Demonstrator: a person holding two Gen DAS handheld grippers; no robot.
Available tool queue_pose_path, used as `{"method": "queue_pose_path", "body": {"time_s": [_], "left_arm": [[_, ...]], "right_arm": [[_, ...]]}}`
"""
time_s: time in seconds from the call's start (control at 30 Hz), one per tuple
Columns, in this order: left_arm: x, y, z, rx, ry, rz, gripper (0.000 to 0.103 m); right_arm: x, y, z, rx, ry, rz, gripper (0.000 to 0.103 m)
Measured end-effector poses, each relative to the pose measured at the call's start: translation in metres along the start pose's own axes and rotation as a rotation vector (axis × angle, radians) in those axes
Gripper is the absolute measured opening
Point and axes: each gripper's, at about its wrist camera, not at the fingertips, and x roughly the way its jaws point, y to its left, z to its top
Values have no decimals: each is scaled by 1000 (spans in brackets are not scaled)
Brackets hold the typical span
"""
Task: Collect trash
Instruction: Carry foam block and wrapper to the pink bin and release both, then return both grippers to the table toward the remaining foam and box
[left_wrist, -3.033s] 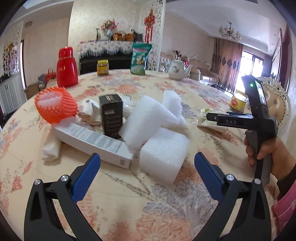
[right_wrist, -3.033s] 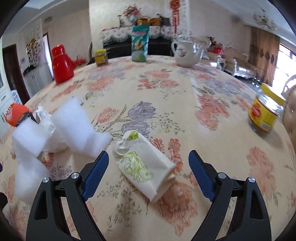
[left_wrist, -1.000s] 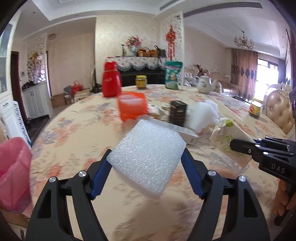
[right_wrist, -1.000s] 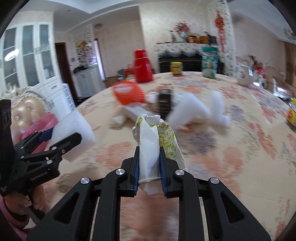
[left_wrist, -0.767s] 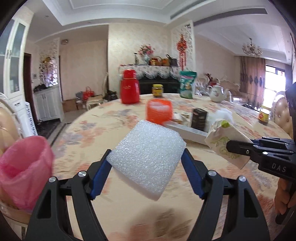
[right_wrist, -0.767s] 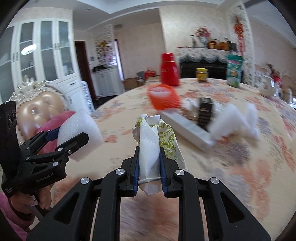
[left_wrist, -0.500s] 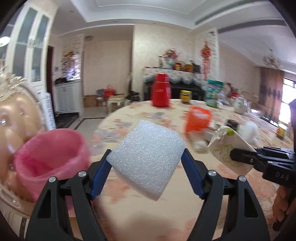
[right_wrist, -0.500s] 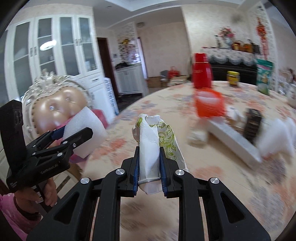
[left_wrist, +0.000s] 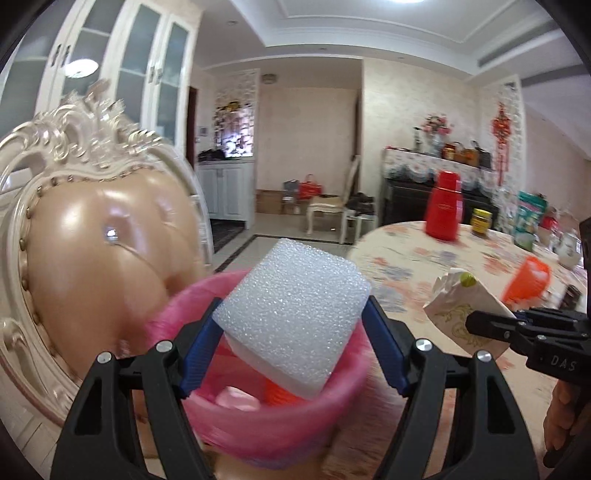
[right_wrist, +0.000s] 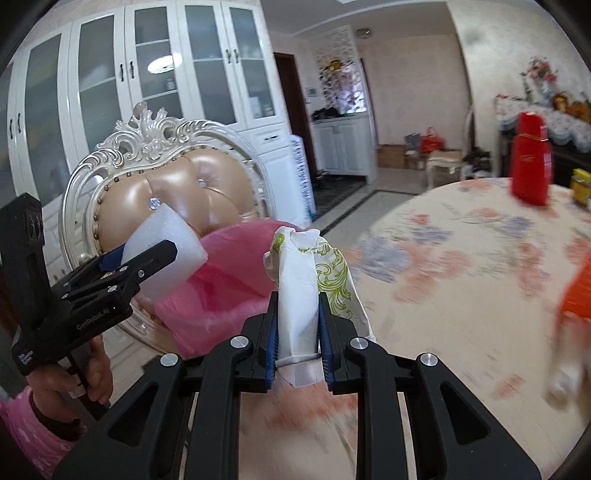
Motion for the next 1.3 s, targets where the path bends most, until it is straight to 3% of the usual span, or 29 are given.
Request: {"method": "queue_pose_path", "body": {"time_s": [0.3,0.43,0.47,0.53,0.57,0.7,0.8,0.97,1.3], "left_arm": [[61,50,1,-31,72,53,73],[71,61,-3,-62,93,90,79],[71,65,-4,-76,95,95,81],[67,69,-7,-87,88,94,87],[64,70,-8,-84,81,96,88],[53,68,-10,-62,77,130,90],[40,63,-11,-83,53,129,97],[22,37,-16,-50,31,106,98],[7,-79,-11,100,20,-128,98]], "right_arm": [[87,12,44,29,48,102,23],[115,21,53,17,69,112,26],[118,20,54,16,74,114,31],[121,18,53,26,75,130,57],[118,17,53,32,59,137,65],[99,16,50,16,23,116,65],[74,11,45,6,-12,87,65],[25,-4,31,3,-56,-3,65],[-82,-69,-24,62,-82,-273,72]]}}
